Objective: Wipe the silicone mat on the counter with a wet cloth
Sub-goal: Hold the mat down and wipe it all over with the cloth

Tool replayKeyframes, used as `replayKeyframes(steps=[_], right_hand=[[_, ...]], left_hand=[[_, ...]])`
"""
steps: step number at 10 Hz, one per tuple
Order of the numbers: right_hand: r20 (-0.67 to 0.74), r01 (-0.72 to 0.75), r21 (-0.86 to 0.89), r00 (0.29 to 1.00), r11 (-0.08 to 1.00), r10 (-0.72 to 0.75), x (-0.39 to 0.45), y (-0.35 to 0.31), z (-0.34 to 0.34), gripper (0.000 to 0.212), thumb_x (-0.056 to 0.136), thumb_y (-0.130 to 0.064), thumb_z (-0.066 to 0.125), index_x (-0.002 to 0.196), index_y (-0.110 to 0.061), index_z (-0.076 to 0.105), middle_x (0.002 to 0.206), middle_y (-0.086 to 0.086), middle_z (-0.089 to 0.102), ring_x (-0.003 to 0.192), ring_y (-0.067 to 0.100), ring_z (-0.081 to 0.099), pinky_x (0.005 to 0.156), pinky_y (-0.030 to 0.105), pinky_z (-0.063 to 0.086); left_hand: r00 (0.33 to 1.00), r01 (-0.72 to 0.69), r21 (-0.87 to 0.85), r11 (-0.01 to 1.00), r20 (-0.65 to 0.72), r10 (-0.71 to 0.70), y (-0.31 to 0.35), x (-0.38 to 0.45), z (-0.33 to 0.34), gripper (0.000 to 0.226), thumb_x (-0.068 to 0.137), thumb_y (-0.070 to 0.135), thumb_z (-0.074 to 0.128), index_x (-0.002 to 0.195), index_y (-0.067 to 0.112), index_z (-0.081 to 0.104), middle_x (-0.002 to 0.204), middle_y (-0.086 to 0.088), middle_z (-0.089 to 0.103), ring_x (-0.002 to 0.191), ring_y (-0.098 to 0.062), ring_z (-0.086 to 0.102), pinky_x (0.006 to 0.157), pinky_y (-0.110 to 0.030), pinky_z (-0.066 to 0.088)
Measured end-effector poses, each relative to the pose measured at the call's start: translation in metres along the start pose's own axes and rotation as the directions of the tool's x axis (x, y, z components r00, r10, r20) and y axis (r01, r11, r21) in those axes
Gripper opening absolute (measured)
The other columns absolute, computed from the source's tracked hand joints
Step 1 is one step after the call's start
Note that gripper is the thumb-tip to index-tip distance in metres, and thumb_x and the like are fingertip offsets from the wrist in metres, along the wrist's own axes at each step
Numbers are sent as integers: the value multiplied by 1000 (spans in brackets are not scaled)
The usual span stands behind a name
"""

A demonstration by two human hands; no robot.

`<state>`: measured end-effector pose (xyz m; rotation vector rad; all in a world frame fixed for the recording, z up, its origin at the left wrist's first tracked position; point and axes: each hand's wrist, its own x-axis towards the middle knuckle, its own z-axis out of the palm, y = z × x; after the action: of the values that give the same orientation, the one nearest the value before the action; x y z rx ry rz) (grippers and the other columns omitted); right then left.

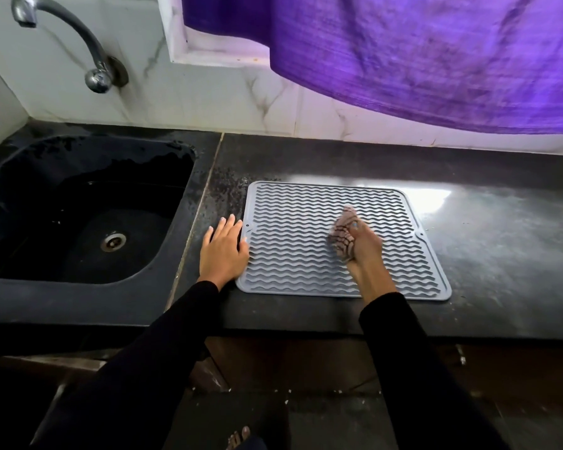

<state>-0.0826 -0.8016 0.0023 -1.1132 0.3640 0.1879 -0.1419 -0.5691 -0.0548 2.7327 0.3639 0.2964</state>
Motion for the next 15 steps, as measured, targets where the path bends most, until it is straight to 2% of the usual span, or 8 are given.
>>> replayKeyframes(steps=[1,3,6,8,9,11,13,15], right_hand=[[-24,405,-473,882,782,-471,-1,10,-3,39,91,-9,47,128,-14,57,126,2,62,108,12,61,91,24,49],[554,538,-827,733,-161,-395,-18,70,2,51,97,-12,40,147,-7,27,154,12,26,144,30,18,119,33,8],[525,520,-847,791,-105,-316,-9,62,2,55,94,-11,47,146,-11,29,152,7,28,142,25,22,120,36,14],[113,171,-279,983,945,-144,5,5,-6,19,95,-16,53,102,-10,69,76,-4,66,65,12,62,53,17,49],[-41,271,-456,945,848,-324,3,-2,-20,30,96,-5,42,114,-17,64,104,2,68,91,18,66,77,26,56],[508,505,-854,758,-126,-408,-23,54,-30,53,92,-2,42,144,-7,31,149,14,33,142,31,24,119,32,15],[472,399,-877,816,-266,-333,-26,53,-31,65,94,-10,43,150,-8,9,157,13,10,146,30,3,119,37,-1],[532,538,-841,804,-58,-266,-16,34,-38,57,91,-5,45,146,-11,30,151,5,31,140,23,26,118,31,14]], left_hand=[[1000,-1,0,1000,0,1,0,1,0,50,95,28,33,143,16,30,154,-2,23,144,-15,14,118,-39,7],[1000,3,11,1000,-1,-3,-1,1,2,50,94,28,33,143,16,30,154,-2,23,144,-15,14,118,-39,6],[1000,4,38,999,12,-4,1,0,3,50,96,27,31,144,15,27,155,-3,21,144,-16,13,118,-39,6],[999,-3,19,1000,38,2,0,-1,0,50,96,28,30,145,15,26,155,-3,20,144,-16,12,118,-40,5],[999,-2,16,1000,52,2,-1,-1,1,50,97,29,28,145,15,25,155,-2,18,144,-16,10,118,-39,4],[999,48,-125,991,-5,-49,0,10,-6,42,96,18,32,135,7,44,146,-10,39,139,-22,30,117,-41,15],[999,37,-55,998,34,-35,5,16,0,49,97,18,32,143,3,26,154,-14,21,144,-24,14,118,-41,6],[997,17,60,998,75,-21,4,13,5,50,98,26,27,145,10,22,156,-10,16,145,-21,10,118,-40,3]])
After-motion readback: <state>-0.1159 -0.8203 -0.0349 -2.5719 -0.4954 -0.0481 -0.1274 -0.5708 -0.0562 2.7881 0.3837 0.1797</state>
